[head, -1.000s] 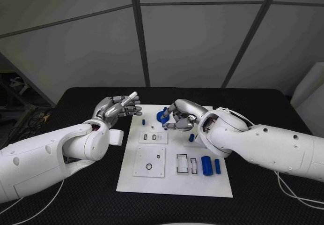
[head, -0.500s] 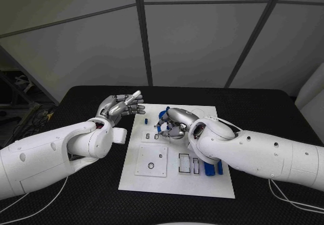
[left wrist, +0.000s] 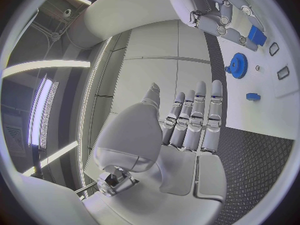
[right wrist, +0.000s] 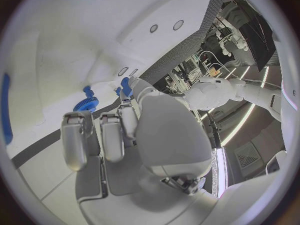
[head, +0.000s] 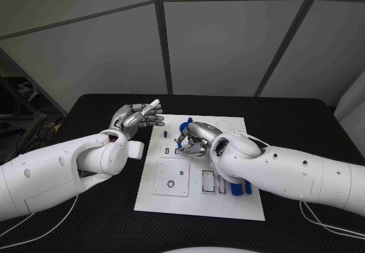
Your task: Assemble the parts on the task board
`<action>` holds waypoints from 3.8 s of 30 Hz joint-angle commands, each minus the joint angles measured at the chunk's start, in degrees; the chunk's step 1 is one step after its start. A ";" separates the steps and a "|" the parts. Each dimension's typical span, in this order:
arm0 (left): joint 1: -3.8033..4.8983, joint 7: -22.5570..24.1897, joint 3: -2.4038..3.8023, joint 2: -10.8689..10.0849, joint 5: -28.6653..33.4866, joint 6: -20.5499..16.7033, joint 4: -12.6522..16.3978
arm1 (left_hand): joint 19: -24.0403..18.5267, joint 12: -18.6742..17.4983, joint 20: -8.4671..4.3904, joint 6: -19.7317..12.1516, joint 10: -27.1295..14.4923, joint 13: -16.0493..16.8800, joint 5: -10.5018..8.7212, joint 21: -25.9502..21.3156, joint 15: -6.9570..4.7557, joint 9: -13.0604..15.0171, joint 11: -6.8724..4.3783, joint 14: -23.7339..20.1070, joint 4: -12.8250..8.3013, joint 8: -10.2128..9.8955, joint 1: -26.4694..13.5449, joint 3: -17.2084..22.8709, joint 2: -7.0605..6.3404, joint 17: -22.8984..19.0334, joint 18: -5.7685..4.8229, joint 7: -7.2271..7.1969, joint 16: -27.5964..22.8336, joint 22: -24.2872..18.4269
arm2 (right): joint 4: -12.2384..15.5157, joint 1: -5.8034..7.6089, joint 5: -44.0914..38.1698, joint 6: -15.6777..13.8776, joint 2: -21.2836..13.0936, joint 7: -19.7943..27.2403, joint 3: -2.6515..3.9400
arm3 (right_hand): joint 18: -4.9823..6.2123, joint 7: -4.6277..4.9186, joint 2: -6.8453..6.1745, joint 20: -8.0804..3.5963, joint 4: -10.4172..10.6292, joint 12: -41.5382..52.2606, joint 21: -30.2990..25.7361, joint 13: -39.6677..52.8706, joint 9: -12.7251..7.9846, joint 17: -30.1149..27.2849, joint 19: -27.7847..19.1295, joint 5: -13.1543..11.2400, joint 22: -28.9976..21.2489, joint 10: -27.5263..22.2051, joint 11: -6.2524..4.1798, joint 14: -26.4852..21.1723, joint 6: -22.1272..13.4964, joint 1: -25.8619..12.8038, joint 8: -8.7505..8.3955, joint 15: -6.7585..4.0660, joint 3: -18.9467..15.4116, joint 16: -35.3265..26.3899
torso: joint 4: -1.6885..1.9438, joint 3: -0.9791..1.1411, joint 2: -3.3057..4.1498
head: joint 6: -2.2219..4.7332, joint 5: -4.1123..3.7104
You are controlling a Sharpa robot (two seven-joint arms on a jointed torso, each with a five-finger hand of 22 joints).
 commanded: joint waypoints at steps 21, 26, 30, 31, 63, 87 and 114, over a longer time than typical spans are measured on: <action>0.11 0.17 0.05 0.14 -0.42 0.43 -0.10 | -0.56 -0.19 -0.03 0.14 -0.32 -0.04 0.06 0.21 -0.05 -0.03 0.16 -0.28 -0.43 -0.31 0.23 0.04 0.27 0.09 2.72 0.43 -0.22 0.07 | -1.17 -0.80 -1.44 3.66 0.40 -0.97 -0.03 | -0.20 -0.59 -0.60 -0.31 -0.09 -0.35 0.15 0.36 0.06 9.66 5.24 -0.20 14.28 -0.25 0.00 4.77 1.27 -1.17 0.10 -0.17 0.23 -0.07 | 0.00 0.00 -0.02 | -0.46 0.13; 0.11 0.16 0.05 0.16 -0.42 0.44 -0.14 | -0.56 -0.19 -0.03 0.14 -0.32 -0.04 0.06 0.21 -0.05 -0.03 0.16 -0.28 -0.43 -0.31 0.23 0.04 0.27 0.09 2.72 0.43 -0.22 0.07 | -1.34 -0.81 -1.78 3.89 0.37 -1.34 -0.03 | -0.20 -0.57 -0.71 -0.31 -0.08 -0.38 0.15 0.34 0.05 9.65 5.23 -0.25 14.27 -0.27 0.01 4.77 1.23 -1.30 0.06 -0.16 0.21 -0.08 | 0.00 0.01 -0.06 | -0.55 0.16; 0.11 0.16 0.05 0.17 -0.42 0.45 -0.17 | -0.56 -0.19 -0.03 0.14 -0.32 -0.04 0.06 0.21 -0.05 -0.03 0.16 -0.28 -0.43 -0.31 0.23 0.04 0.27 0.09 2.72 0.43 -0.22 0.07 | -1.37 -0.82 -2.02 4.10 0.29 -1.69 -0.04 | -0.20 -0.53 -0.89 -0.29 -0.08 -0.49 0.14 0.27 0.01 9.60 5.22 -0.27 14.26 -0.34 0.04 4.76 1.11 -1.48 -0.03 -0.14 0.18 -0.10 | -0.03 0.01 -0.03 | -0.60 0.14; 0.11 0.16 0.05 0.18 -0.42 0.45 -0.17 | -0.56 -0.19 -0.03 0.14 -0.32 -0.04 0.06 0.21 -0.05 -0.03 0.16 -0.28 -0.43 -0.31 0.23 0.04 0.27 0.09 2.72 0.43 -0.22 0.07 | -1.37 -0.82 -2.10 4.16 0.27 -1.79 -0.04 | -0.19 -0.50 -0.97 -0.29 -0.08 -0.55 0.12 0.23 -0.01 9.60 5.19 -0.26 14.23 -0.38 0.05 4.76 1.04 -1.57 -0.09 -0.13 0.17 -0.10 | -0.04 0.01 -0.02 | -0.61 0.16; 0.10 0.09 0.05 0.35 -0.42 0.48 -0.30 | -0.65 -0.20 -0.01 0.22 -0.25 -0.03 0.04 0.24 -0.05 -0.01 0.14 -0.30 -0.51 -0.33 0.24 0.03 0.29 0.22 2.73 0.40 -0.34 0.10 | -1.05 -0.82 -2.57 6.26 0.14 -2.85 -0.04 | -0.03 1.21 -3.77 0.66 0.35 -3.20 -0.24 -1.70 -0.66 9.34 4.67 -0.27 13.64 -2.38 1.50 4.69 -3.60 -4.33 -2.81 1.03 -0.15 -0.31 | -0.03 0.02 -0.04 | -0.79 0.06; 0.10 0.02 0.05 0.35 -0.42 0.52 -0.41 | -0.65 -0.20 -0.01 0.22 -0.25 -0.03 0.04 0.24 -0.05 -0.01 0.14 -0.30 -0.51 -0.33 0.24 0.03 0.29 0.22 2.73 0.40 -0.34 0.10 | -0.86 -0.82 -2.49 2.62 -0.03 -2.21 -0.04 | 0.16 2.04 -5.98 1.53 2.05 -6.58 -0.66 -4.64 -0.55 8.90 4.09 -0.67 12.99 -5.11 2.36 4.55 -8.19 -7.02 -3.99 1.86 -4.17 -0.61 | -0.04 0.03 -0.03 | -0.81 -0.01; 1.85 -24.47 0.06 0.28 -27.88 9.20 -3.21 | 19.90 11.95 -8.20 9.61 17.94 9.58 -0.15 27.39 -8.23 2.07 -7.17 22.60 -2.17 3.89 2.21 1.67 0.04 36.80 1.00 -5.04 41.94 23.54 | 5.68 3.03 28.85 -4.22 -12.64 22.99 2.06 | 9.15 1.23 -3.98 0.78 3.62 -37.71 -31.30 -32.51 -0.13 -30.01 -27.50 2.01 -24.74 -18.30 1.45 -9.72 -5.18 1.36 -0.04 1.04 -5.69 -34.83 | -0.61 0.35 -1.54 | -0.21 0.72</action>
